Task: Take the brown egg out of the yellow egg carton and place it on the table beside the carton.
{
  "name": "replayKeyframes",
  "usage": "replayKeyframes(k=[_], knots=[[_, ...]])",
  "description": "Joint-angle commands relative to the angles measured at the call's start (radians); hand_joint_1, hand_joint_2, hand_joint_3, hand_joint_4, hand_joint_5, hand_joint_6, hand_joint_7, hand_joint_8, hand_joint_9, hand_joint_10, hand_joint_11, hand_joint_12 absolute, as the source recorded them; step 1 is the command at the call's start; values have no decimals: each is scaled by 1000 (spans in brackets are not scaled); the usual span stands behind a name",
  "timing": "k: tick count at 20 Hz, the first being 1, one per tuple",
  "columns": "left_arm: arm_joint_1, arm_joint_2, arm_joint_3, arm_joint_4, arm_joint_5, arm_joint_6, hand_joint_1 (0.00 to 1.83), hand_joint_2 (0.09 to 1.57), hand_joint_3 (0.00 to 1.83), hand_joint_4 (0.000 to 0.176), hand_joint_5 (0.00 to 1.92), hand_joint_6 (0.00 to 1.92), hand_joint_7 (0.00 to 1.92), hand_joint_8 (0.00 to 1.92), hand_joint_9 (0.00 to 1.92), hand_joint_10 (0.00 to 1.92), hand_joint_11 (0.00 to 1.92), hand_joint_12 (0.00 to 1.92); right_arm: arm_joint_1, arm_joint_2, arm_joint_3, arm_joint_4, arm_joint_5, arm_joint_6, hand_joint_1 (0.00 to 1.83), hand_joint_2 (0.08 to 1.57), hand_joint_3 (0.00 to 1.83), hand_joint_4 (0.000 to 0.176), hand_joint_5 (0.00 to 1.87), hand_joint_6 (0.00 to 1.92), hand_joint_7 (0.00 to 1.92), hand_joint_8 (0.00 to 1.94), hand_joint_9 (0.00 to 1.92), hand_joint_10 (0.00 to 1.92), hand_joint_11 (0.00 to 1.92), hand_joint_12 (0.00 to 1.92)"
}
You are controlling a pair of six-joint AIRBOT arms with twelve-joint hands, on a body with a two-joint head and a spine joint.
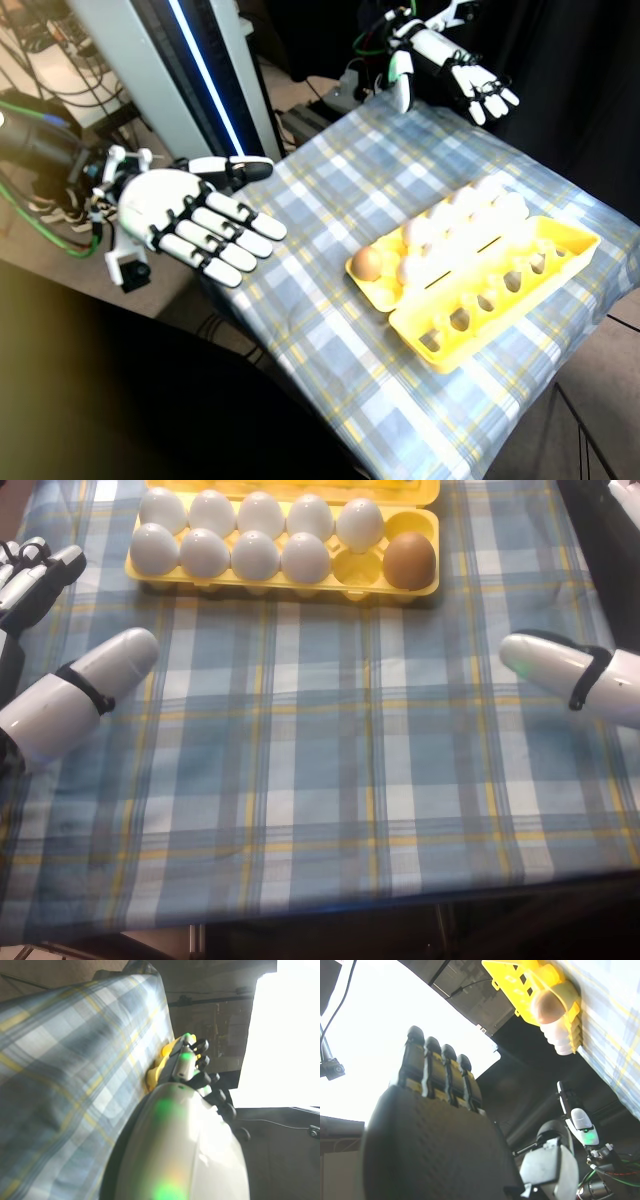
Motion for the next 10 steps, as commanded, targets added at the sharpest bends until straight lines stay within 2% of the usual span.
replayKeyframes(k=[1,2,5,7,10], knots=[[-8,0,0,38,-116,-4,0,1056,30,15,306,0,145,0,57,1,0,0,11,2,2,-41,118,3,0,926,12,0,62,9,89,8,0,0,0,0],[-8,-1,0,38,-116,-4,0,1064,30,9,308,1,143,0,55,0,0,0,11,2,2,-41,118,3,0,926,10,0,66,10,91,8,0,0,0,0],[-8,-1,-1,37,-117,-4,0,1056,19,14,311,2,150,3,58,1,0,0,12,7,4,-42,118,3,0,928,8,0,65,6,85,3,0,0,0,0],[-8,-1,0,37,-116,-4,0,1068,20,3,313,2,149,1,54,0,0,0,20,12,11,-45,107,3,0,935,10,0,67,6,92,6,0,0,0,0],[-8,-1,0,37,-116,-4,0,1059,11,14,306,0,145,2,44,0,0,0,67,19,34,-70,57,3,28,952,11,0,79,8,102,7,0,0,0,0]])
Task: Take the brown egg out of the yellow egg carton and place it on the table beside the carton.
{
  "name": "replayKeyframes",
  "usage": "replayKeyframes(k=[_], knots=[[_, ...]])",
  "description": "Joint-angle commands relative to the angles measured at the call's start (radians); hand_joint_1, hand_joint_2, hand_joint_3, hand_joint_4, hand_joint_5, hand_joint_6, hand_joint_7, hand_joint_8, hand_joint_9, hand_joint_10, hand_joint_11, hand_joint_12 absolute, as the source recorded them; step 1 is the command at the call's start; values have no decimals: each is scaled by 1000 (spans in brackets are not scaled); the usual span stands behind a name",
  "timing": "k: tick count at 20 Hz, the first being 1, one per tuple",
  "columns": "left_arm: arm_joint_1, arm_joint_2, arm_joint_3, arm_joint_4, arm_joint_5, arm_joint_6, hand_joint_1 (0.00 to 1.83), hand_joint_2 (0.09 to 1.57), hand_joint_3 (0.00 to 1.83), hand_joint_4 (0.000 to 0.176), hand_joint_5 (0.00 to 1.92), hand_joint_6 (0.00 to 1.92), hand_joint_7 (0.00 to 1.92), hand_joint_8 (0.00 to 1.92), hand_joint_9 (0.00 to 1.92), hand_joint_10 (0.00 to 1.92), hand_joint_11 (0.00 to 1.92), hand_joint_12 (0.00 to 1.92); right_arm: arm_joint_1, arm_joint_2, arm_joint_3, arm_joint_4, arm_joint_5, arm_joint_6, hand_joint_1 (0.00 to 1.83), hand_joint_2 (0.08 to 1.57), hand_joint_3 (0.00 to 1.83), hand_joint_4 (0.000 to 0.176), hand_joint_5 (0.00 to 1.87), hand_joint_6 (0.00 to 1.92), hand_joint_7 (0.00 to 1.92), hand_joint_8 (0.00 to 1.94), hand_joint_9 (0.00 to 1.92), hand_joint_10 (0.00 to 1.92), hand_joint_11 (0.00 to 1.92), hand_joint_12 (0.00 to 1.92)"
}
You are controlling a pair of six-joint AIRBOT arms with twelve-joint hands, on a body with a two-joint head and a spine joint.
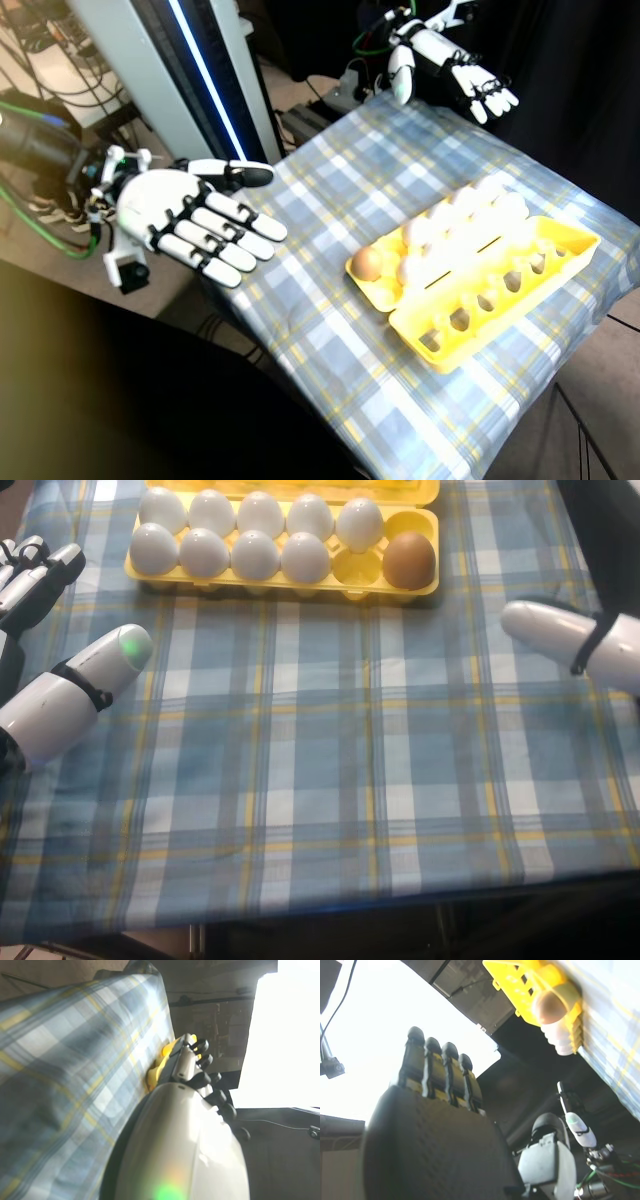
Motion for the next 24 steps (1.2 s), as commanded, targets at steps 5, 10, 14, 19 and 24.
replayKeyframes(k=[5,10,14,19,24], knots=[[-8,-1,4,41,-115,-4,0,1067,9,2,317,3,153,3,55,3,0,0,104,-8,54,-92,-3,4,64,947,1,14,158,10,181,9,18,2,0,0],[-8,-2,5,41,-113,-4,0,1067,5,18,302,1,152,2,53,2,0,0,241,-79,171,-141,-191,4,184,979,1,0,332,9,365,9,104,4,0,0],[-7,-3,6,40,-112,-4,0,1069,4,23,306,2,150,1,55,2,0,0,314,-131,252,-153,-320,4,319,1051,7,0,485,11,523,10,184,8,31,9],[-7,-5,7,39,-111,-4,0,1059,0,25,302,2,150,1,50,2,0,0,353,-199,333,-152,-428,4,556,1146,0,0,568,9,534,7,238,6,55,12],[-7,-5,8,39,-110,-4,0,1066,2,20,301,1,150,3,47,2,0,0,361,-249,401,-133,-508,20,670,1068,0,0,644,5,604,4,370,12,188,50]])
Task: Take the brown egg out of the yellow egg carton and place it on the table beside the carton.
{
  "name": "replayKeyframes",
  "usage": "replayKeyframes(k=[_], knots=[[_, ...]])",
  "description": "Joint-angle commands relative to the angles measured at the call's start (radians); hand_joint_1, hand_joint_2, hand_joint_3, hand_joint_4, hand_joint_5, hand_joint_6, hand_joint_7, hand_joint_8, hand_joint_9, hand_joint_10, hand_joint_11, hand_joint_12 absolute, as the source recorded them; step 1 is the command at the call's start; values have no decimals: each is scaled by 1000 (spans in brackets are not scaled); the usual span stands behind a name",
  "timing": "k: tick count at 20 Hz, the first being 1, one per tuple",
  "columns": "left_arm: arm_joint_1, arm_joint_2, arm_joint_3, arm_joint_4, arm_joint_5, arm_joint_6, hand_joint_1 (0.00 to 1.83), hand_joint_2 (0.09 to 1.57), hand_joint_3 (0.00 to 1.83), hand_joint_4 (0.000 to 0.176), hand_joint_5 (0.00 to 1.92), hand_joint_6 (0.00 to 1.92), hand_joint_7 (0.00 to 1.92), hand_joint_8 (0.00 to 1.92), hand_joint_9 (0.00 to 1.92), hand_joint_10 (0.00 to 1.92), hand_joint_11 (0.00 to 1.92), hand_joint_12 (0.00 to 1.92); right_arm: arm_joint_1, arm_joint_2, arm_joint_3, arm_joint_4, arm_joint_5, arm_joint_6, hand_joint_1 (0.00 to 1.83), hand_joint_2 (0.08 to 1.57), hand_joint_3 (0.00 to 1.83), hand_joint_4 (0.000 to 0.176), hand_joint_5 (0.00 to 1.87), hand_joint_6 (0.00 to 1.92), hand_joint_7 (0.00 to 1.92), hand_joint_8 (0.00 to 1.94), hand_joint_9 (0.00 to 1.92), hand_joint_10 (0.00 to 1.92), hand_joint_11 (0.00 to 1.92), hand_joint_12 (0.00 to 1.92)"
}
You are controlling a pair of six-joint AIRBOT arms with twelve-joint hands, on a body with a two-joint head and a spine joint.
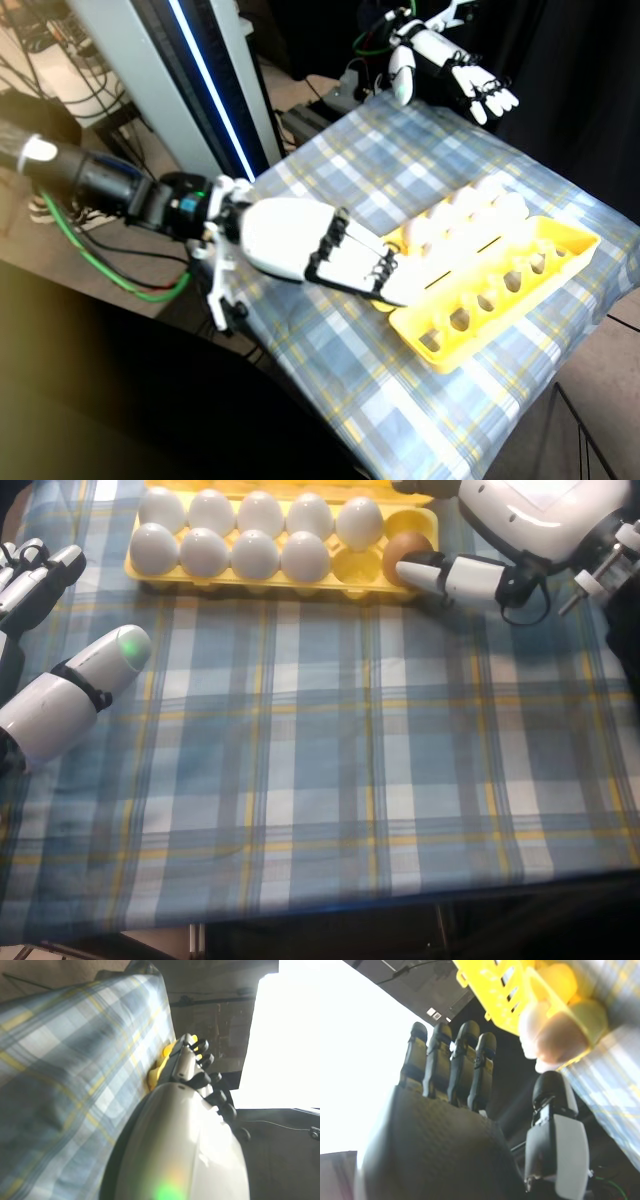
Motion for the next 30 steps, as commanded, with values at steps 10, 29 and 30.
replayKeyframes(k=[10,29,30], knots=[[-7,-4,7,41,-115,-4,0,1064,1,27,302,3,151,1,52,2,0,0,16,-5,22,-26,79,119,664,1003,0,0,757,18,681,15,355,4,195,46],[-6,-4,9,42,-109,-4,0,1064,3,13,321,2,157,3,73,2,0,0,14,-5,28,-34,70,136,975,1053,2,0,892,8,917,14,497,7,134,7],[-6,-4,9,42,-108,-4,0,1068,4,12,321,2,159,3,76,3,0,0,14,-5,29,-34,70,136,1003,1058,2,0,909,12,939,17,512,10,126,3]])
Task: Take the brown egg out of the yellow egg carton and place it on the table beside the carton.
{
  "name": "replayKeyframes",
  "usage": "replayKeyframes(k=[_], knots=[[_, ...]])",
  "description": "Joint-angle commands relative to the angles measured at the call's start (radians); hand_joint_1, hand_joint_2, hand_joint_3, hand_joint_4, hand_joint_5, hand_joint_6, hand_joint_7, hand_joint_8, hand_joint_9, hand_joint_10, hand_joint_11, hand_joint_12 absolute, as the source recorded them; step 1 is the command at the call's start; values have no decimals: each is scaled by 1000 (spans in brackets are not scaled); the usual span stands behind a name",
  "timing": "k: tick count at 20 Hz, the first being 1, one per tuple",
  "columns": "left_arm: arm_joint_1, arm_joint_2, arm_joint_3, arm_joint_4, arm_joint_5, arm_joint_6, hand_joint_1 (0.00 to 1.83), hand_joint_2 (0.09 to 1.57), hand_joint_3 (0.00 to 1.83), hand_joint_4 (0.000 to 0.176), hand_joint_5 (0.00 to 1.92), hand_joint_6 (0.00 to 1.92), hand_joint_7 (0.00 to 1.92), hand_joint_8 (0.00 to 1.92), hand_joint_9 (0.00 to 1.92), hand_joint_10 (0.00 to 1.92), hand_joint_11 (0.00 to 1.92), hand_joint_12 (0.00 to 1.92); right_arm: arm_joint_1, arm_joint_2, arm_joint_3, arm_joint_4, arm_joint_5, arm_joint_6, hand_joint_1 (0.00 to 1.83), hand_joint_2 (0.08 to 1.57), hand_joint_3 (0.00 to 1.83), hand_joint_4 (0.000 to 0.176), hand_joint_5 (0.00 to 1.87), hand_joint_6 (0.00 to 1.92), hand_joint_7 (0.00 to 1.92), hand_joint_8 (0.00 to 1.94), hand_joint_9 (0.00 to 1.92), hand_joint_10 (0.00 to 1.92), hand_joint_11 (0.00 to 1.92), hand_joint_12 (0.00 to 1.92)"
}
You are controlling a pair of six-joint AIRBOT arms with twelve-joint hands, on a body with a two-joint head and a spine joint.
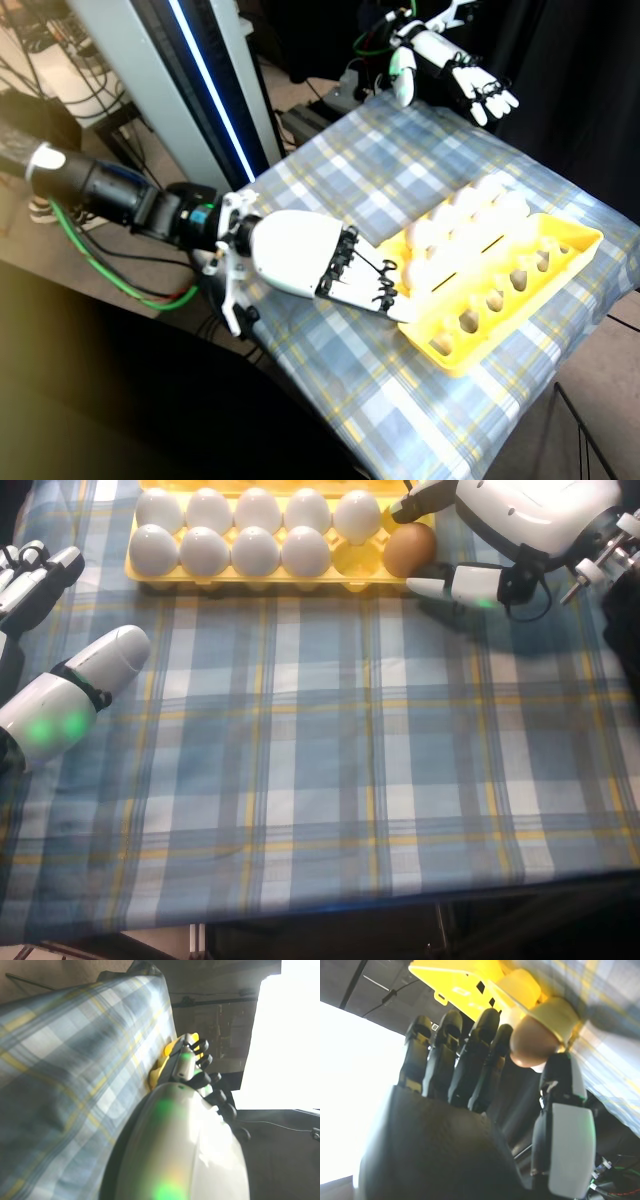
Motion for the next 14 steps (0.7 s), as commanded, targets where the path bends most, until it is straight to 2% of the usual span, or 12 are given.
replayKeyframes(k=[1,2,3,9,14], knots=[[-6,-4,7,46,-112,-4,0,1070,5,13,321,2,159,3,76,3,0,0,8,-2,8,-15,114,-2,1063,1097,0,0,988,740,956,28,526,24,118,7],[-6,-4,6,46,-113,-4,0,1071,5,12,322,2,159,3,77,3,0,0,8,-2,8,-15,114,-2,1074,1122,0,0,955,971,958,13,536,13,112,5],[-6,-4,6,46,-113,-4,0,1072,5,11,322,2,156,1,72,1,0,0,8,-2,8,-15,114,-2,1084,1130,1,0,942,1026,974,11,550,10,107,3],[-6,-4,6,44,-112,-4,0,1068,2,19,316,0,158,1,77,1,0,0,9,21,-23,-26,134,-2,1086,1133,0,0,938,1042,986,1,560,1,130,10],[-6,-2,5,44,-111,-4,0,1072,3,12,327,5,164,3,80,3,0,0,9,81,-96,-66,210,-2,1103,1128,0,0,949,1024,996,3,571,2,155,18]])
